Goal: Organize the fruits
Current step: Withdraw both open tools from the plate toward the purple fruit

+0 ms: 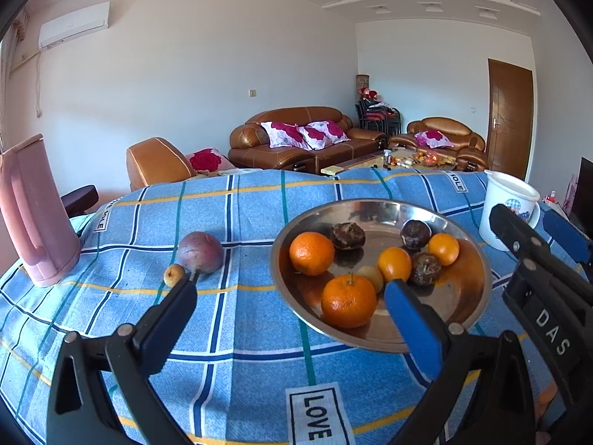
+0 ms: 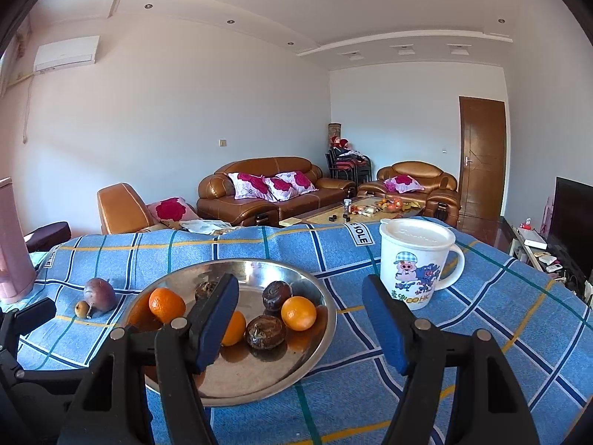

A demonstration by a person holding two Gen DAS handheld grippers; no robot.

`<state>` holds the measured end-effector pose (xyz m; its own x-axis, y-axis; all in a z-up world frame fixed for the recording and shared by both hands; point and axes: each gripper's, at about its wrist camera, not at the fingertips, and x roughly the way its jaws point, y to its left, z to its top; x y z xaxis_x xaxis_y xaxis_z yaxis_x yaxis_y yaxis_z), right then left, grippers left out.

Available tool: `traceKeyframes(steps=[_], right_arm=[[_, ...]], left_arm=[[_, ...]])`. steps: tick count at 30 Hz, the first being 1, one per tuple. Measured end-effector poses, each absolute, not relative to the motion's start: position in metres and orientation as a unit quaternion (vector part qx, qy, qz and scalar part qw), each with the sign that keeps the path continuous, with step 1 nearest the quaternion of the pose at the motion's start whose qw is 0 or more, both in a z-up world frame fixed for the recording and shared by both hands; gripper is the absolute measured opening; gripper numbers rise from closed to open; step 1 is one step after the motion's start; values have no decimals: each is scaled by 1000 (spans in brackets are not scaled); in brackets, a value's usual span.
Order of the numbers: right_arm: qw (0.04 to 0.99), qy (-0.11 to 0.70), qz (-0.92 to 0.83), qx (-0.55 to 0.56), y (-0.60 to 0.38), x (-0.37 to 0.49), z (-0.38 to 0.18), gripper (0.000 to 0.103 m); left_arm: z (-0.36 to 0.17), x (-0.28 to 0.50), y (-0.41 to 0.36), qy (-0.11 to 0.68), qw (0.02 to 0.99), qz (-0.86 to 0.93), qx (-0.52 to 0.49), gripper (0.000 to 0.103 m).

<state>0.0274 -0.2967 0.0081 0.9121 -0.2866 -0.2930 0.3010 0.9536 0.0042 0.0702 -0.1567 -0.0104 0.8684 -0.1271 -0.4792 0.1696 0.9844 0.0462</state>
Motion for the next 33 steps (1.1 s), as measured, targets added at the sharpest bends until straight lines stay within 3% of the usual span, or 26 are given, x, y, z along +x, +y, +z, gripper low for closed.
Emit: traceKeyframes(steps=[20,33], right_arm=[[974,156,-161,43,-280,-11,8,71],[970,195,-128,63,-230,7,-1,71]], left_arm=[[-10,34,-128,245,965,-83,40,103],[-11,39,-80,253,965,-50,42,103]])
